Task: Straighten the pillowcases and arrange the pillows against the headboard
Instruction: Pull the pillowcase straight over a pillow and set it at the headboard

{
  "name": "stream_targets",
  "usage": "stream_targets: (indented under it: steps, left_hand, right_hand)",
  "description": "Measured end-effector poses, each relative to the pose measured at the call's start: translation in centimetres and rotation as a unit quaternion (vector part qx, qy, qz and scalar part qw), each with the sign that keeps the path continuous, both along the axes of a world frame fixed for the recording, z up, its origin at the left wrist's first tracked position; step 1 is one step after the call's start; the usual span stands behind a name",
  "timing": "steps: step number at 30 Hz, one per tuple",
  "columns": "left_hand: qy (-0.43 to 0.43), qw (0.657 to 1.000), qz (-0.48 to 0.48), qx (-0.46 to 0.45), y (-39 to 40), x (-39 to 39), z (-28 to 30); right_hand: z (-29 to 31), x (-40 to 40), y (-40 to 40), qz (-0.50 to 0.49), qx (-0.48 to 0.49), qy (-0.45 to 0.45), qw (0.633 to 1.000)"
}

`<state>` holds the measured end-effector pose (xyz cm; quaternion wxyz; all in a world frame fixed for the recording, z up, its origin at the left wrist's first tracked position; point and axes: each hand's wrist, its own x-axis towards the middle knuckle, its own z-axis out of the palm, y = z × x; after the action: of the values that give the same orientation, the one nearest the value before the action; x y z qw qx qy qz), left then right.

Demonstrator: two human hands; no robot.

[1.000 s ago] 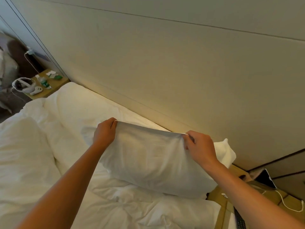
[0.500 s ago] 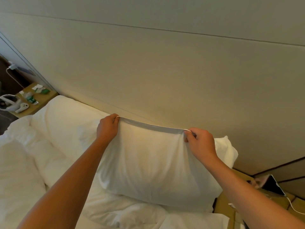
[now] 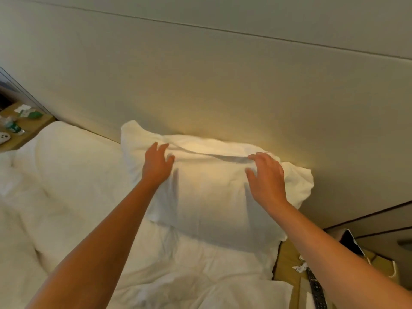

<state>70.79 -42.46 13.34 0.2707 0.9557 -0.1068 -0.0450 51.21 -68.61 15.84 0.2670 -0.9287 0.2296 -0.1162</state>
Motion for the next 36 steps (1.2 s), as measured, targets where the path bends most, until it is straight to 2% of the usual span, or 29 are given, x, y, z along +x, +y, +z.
stream_targets:
  steps: [5, 8, 19, 23, 30, 36]
  left_hand:
    - [0.11, 0.99, -0.038, 0.074, -1.2, -6.3, -6.5]
    - [0.136, 0.988, -0.041, 0.067, -1.9, -8.7, -8.0]
    - [0.188, 0.979, -0.069, 0.038, -3.7, -14.6, -7.0]
    - [0.206, 0.978, -0.042, 0.015, -2.5, -18.7, -6.0]
    - [0.23, 0.972, 0.037, -0.001, 4.0, -30.2, -4.2]
    - [0.246, 0.961, 0.129, 0.013, 13.0, -44.3, -4.4]
  right_hand:
    - [-4.8, -3.1, -0.8, 0.1, -0.037, 0.154, 0.982]
    - [-6.3, -4.4, -1.5, 0.116, -0.055, 0.208, 0.97]
    - [-5.6, -6.9, -1.8, 0.163, -0.063, 0.223, 0.959]
    - [-4.6, -9.6, -1.0, 0.181, -0.055, 0.221, 0.957]
    - [-4.2, -17.2, 3.2, 0.237, -0.053, 0.231, 0.942]
    - [-7.4, -26.6, 10.3, 0.315, -0.042, 0.23, 0.92]
